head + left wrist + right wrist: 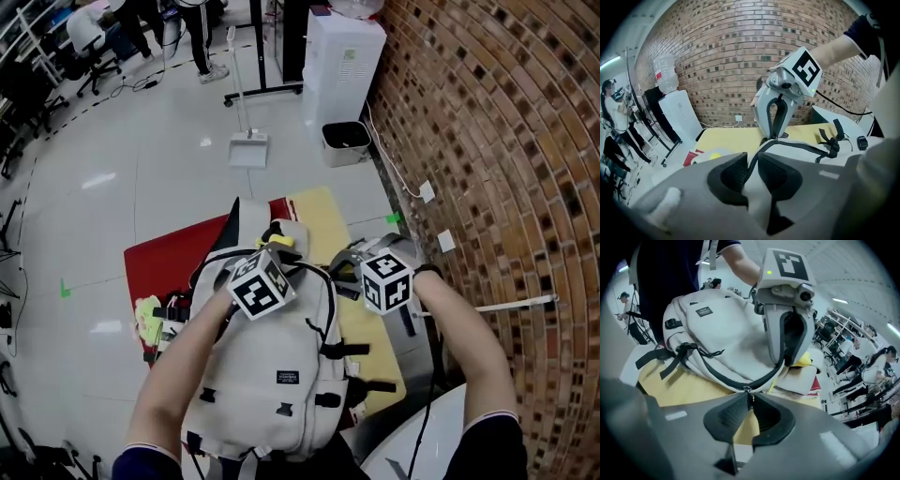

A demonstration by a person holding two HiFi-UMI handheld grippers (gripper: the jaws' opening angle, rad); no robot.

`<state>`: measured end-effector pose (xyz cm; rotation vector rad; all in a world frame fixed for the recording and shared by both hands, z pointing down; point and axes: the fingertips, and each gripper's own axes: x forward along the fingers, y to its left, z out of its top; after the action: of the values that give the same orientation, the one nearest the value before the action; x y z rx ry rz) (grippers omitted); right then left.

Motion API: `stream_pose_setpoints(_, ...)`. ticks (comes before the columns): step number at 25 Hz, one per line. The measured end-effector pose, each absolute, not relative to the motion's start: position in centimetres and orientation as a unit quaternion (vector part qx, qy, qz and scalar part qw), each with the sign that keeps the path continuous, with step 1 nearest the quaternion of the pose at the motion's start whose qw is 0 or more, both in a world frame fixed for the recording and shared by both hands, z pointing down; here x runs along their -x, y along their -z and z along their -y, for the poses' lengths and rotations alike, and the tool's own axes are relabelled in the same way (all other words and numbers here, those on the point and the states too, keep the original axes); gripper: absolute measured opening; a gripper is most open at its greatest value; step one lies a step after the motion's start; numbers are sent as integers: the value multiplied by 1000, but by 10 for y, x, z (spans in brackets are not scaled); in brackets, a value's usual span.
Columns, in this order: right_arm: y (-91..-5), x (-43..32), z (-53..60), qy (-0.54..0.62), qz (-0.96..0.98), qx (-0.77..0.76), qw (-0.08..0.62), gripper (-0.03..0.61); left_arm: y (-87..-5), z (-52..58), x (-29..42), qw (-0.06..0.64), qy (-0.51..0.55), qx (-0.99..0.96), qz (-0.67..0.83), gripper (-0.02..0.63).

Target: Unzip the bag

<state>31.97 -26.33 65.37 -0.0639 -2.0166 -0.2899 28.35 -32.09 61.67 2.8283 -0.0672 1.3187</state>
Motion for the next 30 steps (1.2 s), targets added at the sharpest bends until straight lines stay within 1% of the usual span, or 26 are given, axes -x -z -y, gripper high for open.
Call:
stream_pose_setpoints(1, -656, -320, 262, 120, 842, 28, 525, 29, -618, 321, -283, 10, -423, -906, 24, 74)
stream_pose_setpoints(4, -656, -321, 255, 114, 845, 15, 523, 23, -619, 321, -282, 10, -425, -905, 29, 74)
stream_pose_setpoints(11, -639, -316, 235, 139, 820, 11, 556, 23, -607, 322, -277, 14, -423, -905, 36, 67)
stream_pose_setpoints(23, -642, -308, 175, 77, 798, -39, 596, 23, -581, 316, -272, 21, -387, -920, 54, 61)
stream_pose_setpoints(25, -644, -306, 168, 71, 792, -48, 604, 21, -577, 315, -269, 25, -378, -923, 60, 51)
stream_pose_setpoints(26, -645, -306, 164, 68, 789, -53, 608, 23, -575, 314, -266, 29, -375, -925, 62, 20)
stream_pose_setpoints(30, -658, -305, 154, 61, 774, -73, 627, 23, -574, 307, -263, 26, -369, -927, 62, 21)
